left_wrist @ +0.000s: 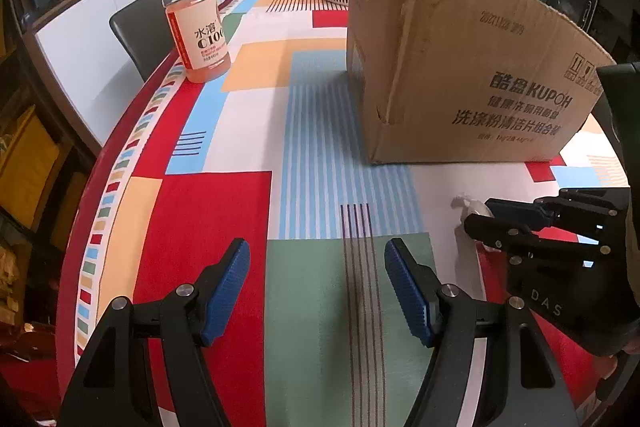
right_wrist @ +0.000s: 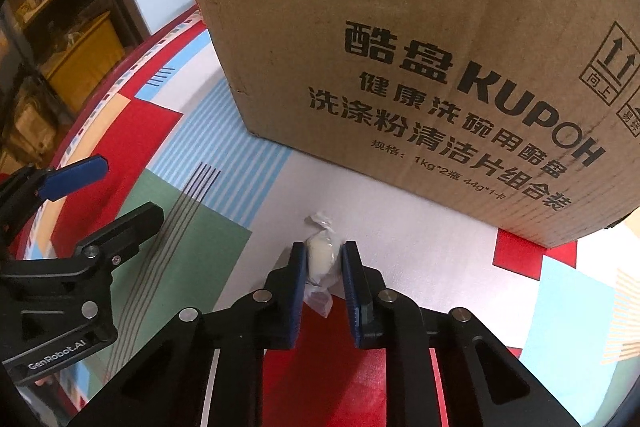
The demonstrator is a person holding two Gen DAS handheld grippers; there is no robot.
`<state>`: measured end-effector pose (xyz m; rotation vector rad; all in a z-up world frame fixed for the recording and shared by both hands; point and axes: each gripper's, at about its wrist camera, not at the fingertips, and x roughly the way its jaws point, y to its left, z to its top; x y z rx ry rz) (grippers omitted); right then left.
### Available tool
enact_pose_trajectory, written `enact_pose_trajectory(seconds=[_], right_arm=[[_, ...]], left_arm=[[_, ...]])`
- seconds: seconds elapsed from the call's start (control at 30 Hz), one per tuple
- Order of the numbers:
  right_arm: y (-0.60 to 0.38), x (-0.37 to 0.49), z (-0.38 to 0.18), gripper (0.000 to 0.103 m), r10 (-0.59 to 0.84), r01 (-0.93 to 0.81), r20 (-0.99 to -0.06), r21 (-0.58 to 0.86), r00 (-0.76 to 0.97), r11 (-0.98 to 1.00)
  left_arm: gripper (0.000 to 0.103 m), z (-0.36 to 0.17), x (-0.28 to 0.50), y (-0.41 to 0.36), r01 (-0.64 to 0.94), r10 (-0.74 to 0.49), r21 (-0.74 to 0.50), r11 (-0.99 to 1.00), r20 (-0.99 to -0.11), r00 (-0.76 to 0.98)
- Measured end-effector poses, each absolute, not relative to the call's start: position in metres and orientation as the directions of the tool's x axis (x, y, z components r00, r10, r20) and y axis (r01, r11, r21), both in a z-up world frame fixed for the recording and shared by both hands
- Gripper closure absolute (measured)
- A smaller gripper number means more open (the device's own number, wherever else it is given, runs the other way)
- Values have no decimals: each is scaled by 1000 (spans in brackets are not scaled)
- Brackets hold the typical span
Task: Organize snacks
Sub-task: 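Grasp the white wrapped candy with the right tool, then carry the white candy over the box and release it inside with the right tool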
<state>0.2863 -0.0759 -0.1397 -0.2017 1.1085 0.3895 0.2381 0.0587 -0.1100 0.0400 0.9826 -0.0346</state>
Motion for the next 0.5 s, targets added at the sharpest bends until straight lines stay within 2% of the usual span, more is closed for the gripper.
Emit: enact_pose_trajectory(seconds=[0.5], right_arm=[[-104, 267, -100, 84, 240, -367, -853, 62, 464, 928]], left_arm=[[34, -70, 224, 43, 85, -35, 23, 996, -774, 632]])
